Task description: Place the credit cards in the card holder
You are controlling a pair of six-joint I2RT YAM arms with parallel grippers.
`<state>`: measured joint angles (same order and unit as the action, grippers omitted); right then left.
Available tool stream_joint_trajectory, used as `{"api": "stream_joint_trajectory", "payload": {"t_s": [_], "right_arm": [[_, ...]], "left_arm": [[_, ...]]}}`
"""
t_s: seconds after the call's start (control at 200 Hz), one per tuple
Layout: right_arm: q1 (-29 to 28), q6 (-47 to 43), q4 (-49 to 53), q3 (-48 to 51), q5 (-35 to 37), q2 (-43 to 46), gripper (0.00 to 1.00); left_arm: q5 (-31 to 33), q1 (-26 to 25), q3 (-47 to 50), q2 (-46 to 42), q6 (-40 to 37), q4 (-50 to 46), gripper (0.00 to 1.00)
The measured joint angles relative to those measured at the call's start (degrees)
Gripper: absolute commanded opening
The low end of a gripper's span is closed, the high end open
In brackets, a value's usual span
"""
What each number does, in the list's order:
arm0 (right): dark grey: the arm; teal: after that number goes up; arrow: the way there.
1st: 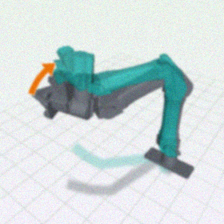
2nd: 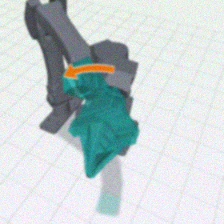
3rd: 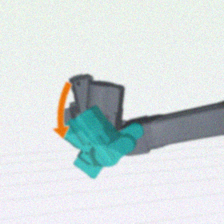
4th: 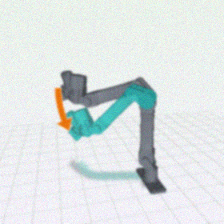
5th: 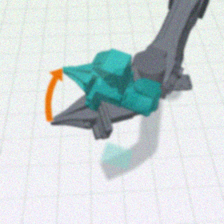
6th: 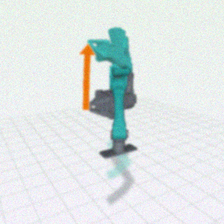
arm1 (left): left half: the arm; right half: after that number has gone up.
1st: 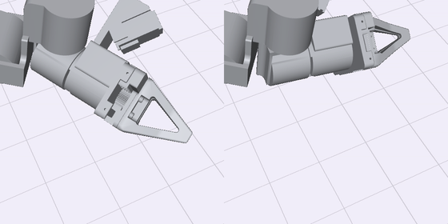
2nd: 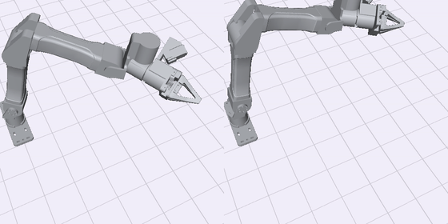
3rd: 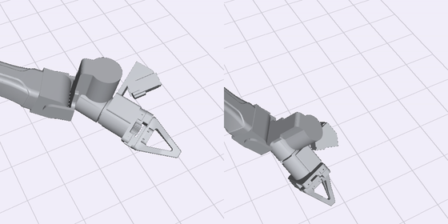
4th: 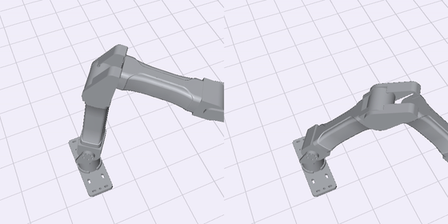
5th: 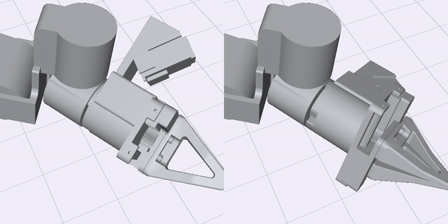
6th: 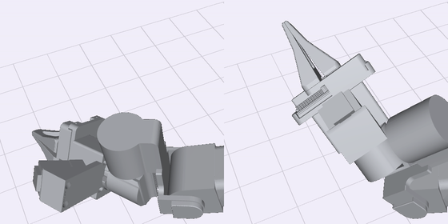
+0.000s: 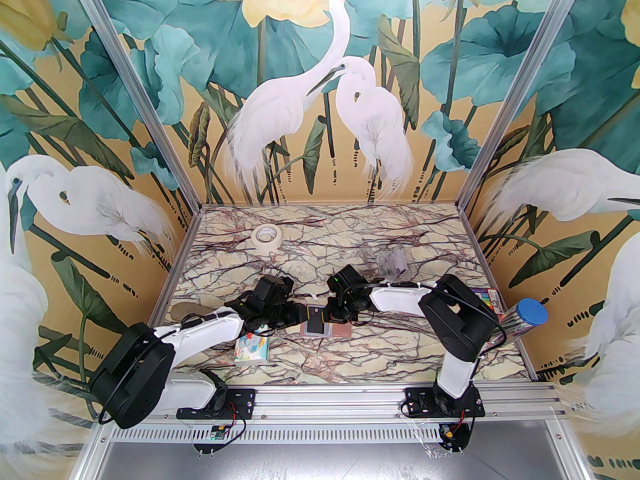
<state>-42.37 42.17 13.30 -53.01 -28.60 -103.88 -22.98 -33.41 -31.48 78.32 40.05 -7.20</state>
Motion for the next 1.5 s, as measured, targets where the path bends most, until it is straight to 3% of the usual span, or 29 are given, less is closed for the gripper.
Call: {"api": "stream_joint_trajectory", "payload": {"t_s": [0.26, 0.735, 1.125, 1.5], "right_arm": [[0.0, 0.0, -0.02, 0.0, 0.0, 0.0, 0.07], [0.0, 0.0, -0.04, 0.0, -0.13, -0.02, 0.07], [0.0, 0.0, -0.07, 0.0, -0.15, -0.02, 0.08], [0.0, 0.31, 2.23, 0.76, 2.45, 3.43, 0.24]], "left_arm": [[-1.9, -0.74, 0.0, 2.67, -0.22, 1.51, 0.24], [-2.54, -1.18, 0.0, 3.91, -0.22, 1.99, 0.24], [-2.97, -2.21, -0.15, 3.56, -0.15, 1.95, 0.19], [-4.46, -3.28, -0.17, 3.1, 1.44, 3.93, 0.24]]}}
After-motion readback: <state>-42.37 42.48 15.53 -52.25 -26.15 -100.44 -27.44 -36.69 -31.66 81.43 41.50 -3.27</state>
